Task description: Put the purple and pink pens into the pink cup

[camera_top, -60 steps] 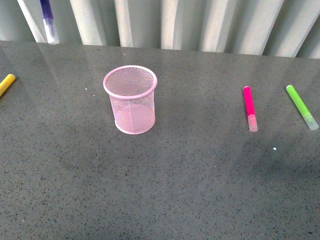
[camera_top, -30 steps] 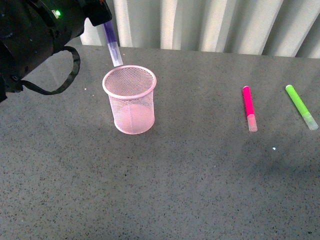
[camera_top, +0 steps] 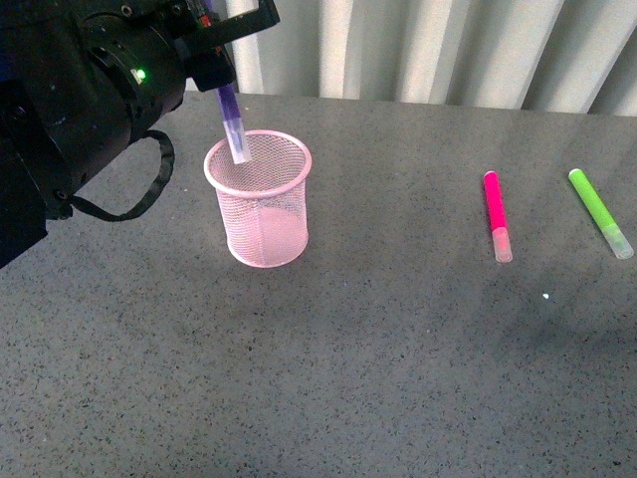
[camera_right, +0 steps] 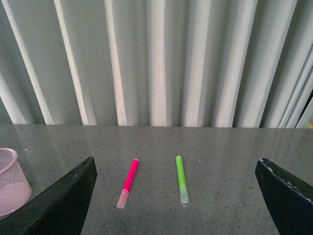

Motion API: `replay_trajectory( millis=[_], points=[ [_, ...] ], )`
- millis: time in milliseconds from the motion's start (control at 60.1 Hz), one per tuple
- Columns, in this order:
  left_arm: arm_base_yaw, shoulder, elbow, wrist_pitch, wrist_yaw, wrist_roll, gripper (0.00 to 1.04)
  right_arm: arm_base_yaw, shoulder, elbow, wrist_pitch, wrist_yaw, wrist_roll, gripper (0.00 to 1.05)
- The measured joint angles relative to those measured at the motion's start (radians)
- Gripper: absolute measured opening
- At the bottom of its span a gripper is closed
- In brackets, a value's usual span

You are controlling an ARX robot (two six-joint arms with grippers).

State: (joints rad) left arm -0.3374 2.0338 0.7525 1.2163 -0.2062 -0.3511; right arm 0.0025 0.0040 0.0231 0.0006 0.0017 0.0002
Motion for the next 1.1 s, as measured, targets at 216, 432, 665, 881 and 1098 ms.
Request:
replay_trajectory(
  millis=[216,432,665,881,1098],
  points=[
    [0.0,0.026,0.011,-0.096,0.031,-0.052,0.17,0.0,0.0,0.0,0.0,0.0,0.0,0.98],
    [0.009,-0.018,0.018,-0.2,0.081,-0.109,0.55,0.0,0.0,0.0,0.0,0.0,0.0,0.98],
    [0.035,-0.22,-0.005,-0.473,0.106,-0.012,0.96,0.0,0.0,0.0,0.0,0.0,0.0,0.98],
    [0.101,-0.446,-0.067,-0.829,0.183,0.161,0.98,0.0,0.0,0.0,0.0,0.0,0.0,0.98],
    [0.102,-0.399,-0.169,-0.485,0.031,0.259,0.85,0.0,0.0,0.0,0.0,0.0,0.0,0.98]
  ],
)
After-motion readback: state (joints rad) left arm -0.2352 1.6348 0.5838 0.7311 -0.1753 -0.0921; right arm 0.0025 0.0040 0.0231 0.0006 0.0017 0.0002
